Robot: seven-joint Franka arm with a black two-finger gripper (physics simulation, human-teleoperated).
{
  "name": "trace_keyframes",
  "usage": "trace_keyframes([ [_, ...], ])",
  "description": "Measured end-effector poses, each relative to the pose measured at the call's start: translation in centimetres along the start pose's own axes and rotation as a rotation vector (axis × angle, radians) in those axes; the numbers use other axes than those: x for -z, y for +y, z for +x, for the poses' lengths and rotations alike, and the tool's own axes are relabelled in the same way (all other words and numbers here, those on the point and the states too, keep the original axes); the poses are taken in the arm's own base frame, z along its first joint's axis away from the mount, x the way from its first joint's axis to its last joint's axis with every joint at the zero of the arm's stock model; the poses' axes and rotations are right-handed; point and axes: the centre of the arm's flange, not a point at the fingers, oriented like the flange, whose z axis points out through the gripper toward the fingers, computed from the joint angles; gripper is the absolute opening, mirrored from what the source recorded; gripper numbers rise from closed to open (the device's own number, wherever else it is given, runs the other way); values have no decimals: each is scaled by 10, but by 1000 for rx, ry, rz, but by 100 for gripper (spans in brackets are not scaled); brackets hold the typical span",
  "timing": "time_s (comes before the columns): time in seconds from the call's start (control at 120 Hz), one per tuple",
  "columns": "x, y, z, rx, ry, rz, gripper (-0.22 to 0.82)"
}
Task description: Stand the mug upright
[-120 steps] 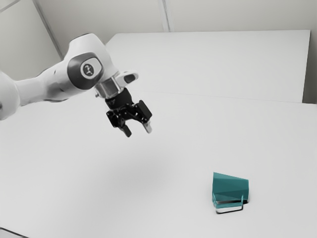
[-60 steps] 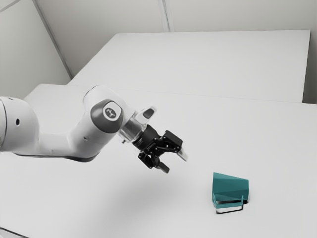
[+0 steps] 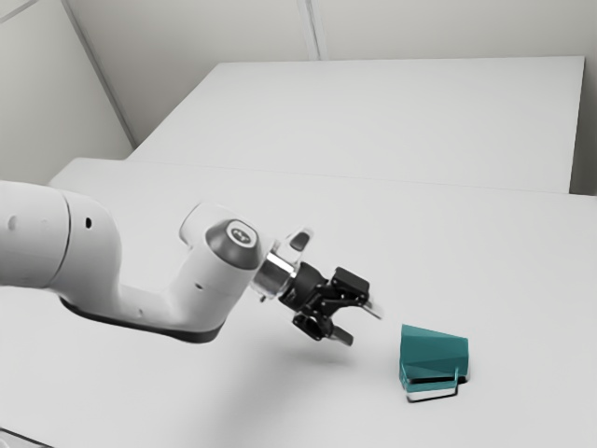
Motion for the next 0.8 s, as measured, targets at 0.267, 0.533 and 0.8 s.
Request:
trace_keyframes([
  [0.267, -42, 13, -23, -55, -32, -42, 60],
  [0.533, -62, 20, -14, -104, -17, -72, 60],
  [0.8, -80, 25, -5, -135, -4, -101, 60],
])
